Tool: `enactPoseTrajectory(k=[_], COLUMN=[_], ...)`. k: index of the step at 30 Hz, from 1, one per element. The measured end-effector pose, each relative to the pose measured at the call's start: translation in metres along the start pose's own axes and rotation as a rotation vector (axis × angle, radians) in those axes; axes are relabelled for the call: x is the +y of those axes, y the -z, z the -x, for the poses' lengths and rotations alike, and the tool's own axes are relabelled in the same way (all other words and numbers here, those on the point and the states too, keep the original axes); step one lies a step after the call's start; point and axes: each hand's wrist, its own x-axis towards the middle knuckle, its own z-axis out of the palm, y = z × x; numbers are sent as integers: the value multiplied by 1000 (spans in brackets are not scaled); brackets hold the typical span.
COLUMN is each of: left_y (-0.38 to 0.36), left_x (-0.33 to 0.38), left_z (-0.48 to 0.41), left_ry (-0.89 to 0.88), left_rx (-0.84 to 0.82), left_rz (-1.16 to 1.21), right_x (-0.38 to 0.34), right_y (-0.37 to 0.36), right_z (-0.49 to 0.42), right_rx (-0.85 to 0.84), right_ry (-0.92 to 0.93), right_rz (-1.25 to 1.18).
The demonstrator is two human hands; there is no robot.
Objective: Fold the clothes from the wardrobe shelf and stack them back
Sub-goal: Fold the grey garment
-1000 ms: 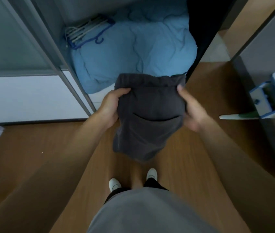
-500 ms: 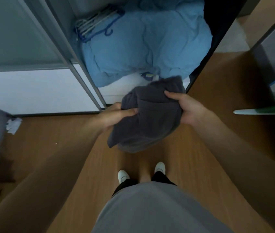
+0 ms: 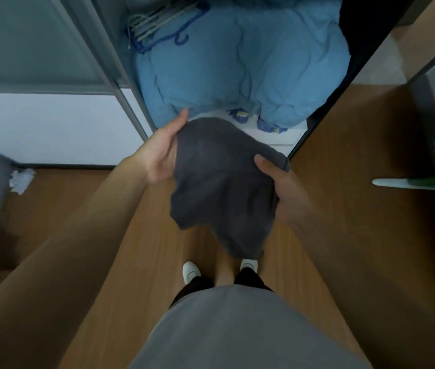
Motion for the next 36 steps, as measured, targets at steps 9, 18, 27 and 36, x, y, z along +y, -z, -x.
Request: enactPoseTrajectory(k=[9,18,27,36], left_y=[-8,-21,-6,-3], left_x=[-64,-36,-79,-54], left_z=[10,5,16,4], left_ry=[-11,47,180,129], left_rx=[60,159,218,289], left_rz=[-155,194,-121,388], right_x=[-32,8,4,-6], right_y=[22,18,-10,14], right_z=[-19,-14,-16,-5], right_rx=[18,-127,32,-57], right_ry=[-270,10,-66,-23], right_rz=[73,90,253,169])
